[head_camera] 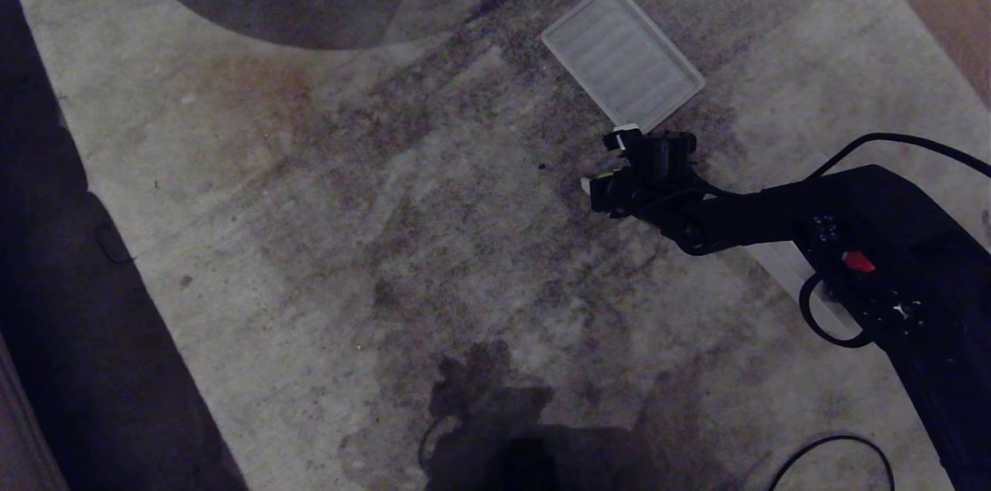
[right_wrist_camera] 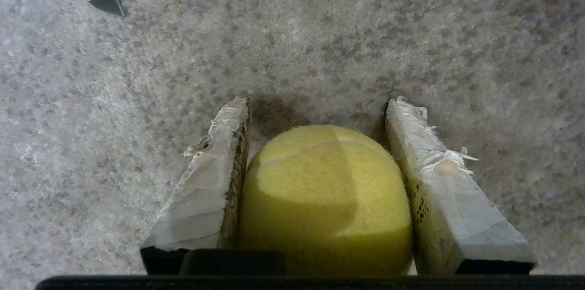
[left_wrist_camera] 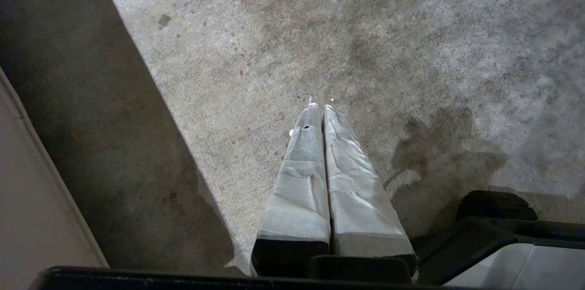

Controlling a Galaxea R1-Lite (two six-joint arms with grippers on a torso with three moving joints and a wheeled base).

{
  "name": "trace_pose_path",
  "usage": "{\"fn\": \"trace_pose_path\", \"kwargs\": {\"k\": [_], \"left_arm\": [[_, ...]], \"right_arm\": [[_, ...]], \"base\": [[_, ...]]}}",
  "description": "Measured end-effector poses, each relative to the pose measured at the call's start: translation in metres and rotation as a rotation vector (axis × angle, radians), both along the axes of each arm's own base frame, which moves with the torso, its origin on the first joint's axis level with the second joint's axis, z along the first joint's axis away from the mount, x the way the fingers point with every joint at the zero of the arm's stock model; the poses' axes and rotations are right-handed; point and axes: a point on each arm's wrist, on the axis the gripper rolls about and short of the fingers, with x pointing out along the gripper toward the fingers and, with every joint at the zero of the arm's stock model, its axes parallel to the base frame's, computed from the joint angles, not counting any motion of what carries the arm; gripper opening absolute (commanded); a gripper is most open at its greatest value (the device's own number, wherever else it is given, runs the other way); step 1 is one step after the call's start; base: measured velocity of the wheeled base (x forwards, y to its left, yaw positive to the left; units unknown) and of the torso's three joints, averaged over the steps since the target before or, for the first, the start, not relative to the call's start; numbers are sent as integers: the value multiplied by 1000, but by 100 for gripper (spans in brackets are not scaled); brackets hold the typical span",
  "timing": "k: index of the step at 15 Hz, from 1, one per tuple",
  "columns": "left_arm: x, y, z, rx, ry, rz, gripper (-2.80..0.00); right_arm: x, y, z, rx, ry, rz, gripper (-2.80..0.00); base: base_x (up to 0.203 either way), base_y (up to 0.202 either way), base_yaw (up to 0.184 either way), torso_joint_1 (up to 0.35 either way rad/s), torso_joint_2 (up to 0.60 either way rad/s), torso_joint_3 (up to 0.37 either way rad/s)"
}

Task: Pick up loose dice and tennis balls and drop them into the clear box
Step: Pick up the ball on the floor

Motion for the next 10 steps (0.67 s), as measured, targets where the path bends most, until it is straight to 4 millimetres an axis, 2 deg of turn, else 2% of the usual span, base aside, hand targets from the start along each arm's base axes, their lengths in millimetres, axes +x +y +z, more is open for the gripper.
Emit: {"fn": "trace_pose_path", "kwargs": {"k": [5,6,10], "left_arm": [[0,0,0,0,0,1,-280],[0,0,0,0,0,0,-280],[0,0,0,0,0,0,-280]], "right_arm": [[-14,-1,-3,-26,56,-2,-280],[-16,-2,-3,-48,61,-14,0],[-17,-4,-7,-111,65,-26,0]], "base": [[0,0,0,0,0,0],[0,0,0,0,0,0],[0,0,0,0,0,0]]}}
